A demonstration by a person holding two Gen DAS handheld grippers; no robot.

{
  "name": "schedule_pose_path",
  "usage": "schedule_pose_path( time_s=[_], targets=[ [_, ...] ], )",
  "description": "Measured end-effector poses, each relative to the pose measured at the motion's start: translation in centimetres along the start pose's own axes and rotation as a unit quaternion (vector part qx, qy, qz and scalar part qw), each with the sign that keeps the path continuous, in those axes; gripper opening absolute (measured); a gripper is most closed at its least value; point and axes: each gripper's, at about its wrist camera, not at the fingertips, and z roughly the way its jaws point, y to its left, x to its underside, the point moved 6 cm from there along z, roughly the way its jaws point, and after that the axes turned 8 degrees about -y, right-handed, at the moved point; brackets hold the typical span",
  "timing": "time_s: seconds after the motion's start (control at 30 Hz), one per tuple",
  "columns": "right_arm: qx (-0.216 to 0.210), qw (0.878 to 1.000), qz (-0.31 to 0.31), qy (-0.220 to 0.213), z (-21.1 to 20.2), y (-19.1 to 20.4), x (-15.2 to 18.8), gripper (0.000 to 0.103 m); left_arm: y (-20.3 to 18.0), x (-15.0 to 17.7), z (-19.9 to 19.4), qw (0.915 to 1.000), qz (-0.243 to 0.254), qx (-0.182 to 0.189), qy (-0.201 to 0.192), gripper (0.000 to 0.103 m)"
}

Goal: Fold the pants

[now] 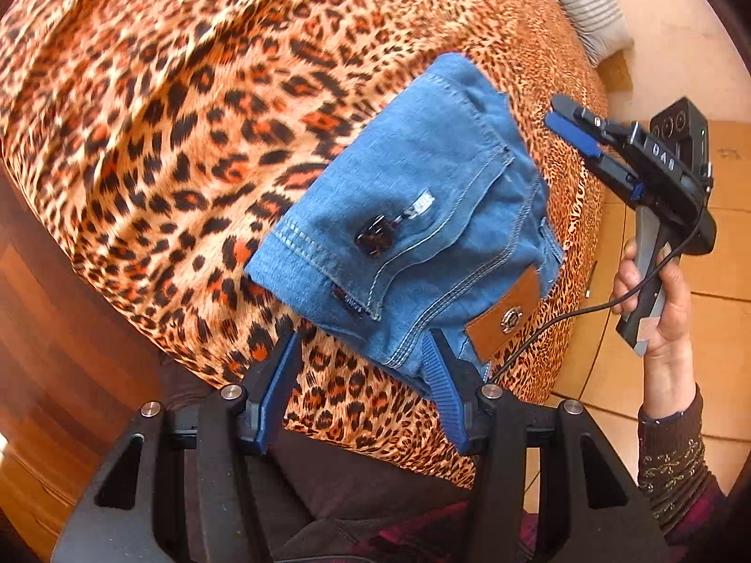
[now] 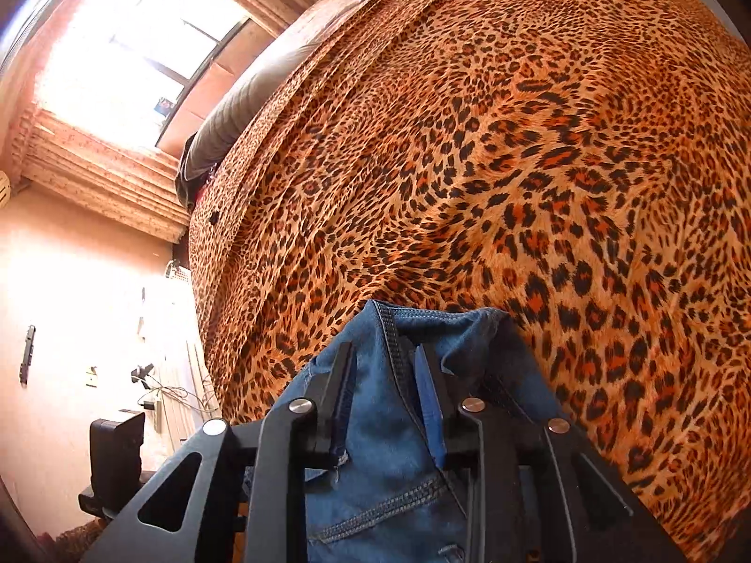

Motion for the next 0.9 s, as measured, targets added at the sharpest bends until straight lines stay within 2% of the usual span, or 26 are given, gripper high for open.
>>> schedule_pose_path(
  time_s=[0.03, 0.1, 0.17, 0.3, 0.37, 0.47, 0.57, 0.6, 0.63, 0.67, 0.73, 0.8, 0.83, 0.9],
  targets=[
    [0.003, 1.000, 0.004, -0.008, -1.3, -0.5, 0.6, 0.046, -0.4, -0.8, -0.5, 0.9999, 0.011, -0.007, -0.008, 0.053],
    [0.011, 0.999, 0.025, -0.025, -3.7, -1.8, 2.4, 0.049, -1.4, -3.0, -0.6, 0.9992, 0.029, -0.021, -0.020, 0.055],
    [0.015, 0.997, 0.067, -0.033, -5.3, -3.6, 4.6, 0.050, -1.4, -5.5, 0.0, 0.9986, 0.038, -0.030, -0.021, 0.058],
    [0.033, 0.988, 0.142, -0.054, -7.4, -6.2, 9.0, 0.051, -3.8, -9.6, 2.8, 0.9975, 0.061, -0.036, 0.000, 0.059],
    [0.017, 0.980, 0.185, -0.067, -7.9, -6.7, 11.0, 0.051, -4.6, -11.6, 4.6, 0.9962, 0.074, -0.046, 0.014, 0.059],
    [0.005, 0.968, 0.238, -0.085, -7.4, -6.9, 13.0, 0.052, -5.7, -14.1, 7.5, 0.9946, 0.076, -0.060, 0.038, 0.059],
    [0.016, 0.957, 0.269, -0.107, -6.0, -7.2, 14.1, 0.052, -6.0, -14.8, 9.3, 0.9913, 0.086, -0.078, 0.061, 0.060],
    [0.019, 0.953, 0.280, -0.116, -5.5, -7.3, 14.4, 0.048, -6.1, -15.0, 10.0, 0.9900, 0.090, -0.083, 0.071, 0.060],
    [0.018, 0.950, 0.287, -0.125, -5.1, -7.3, 14.5, 0.027, -6.3, -14.9, 10.2, 0.9885, 0.096, -0.085, 0.080, 0.056],
    [0.019, 0.948, 0.289, -0.128, -4.7, -7.1, 14.3, 0.016, -6.5, -15.1, 10.5, 0.9873, 0.105, -0.086, 0.082, 0.053],
    [0.033, 0.944, 0.292, -0.150, -5.3, -6.9, 13.4, 0.010, -7.4, -15.9, 10.5, 0.9867, 0.125, -0.076, 0.072, 0.038],
    [0.039, 0.937, 0.290, -0.192, -6.8, -6.4, 12.0, 0.010, -7.8, -16.7, 11.1, 0.9853, 0.137, -0.071, 0.074, 0.037],
    [0.050, 0.935, 0.290, -0.197, -7.0, -6.9, 11.8, 0.010, -7.7, -17.0, 11.6, 0.9845, 0.139, -0.071, 0.080, 0.037],
    [0.087, 0.931, 0.311, -0.170, -5.6, -8.5, 12.3, 0.011, -7.9, -17.4, 12.0, 0.9827, 0.150, -0.061, 0.090, 0.037]
  ],
)
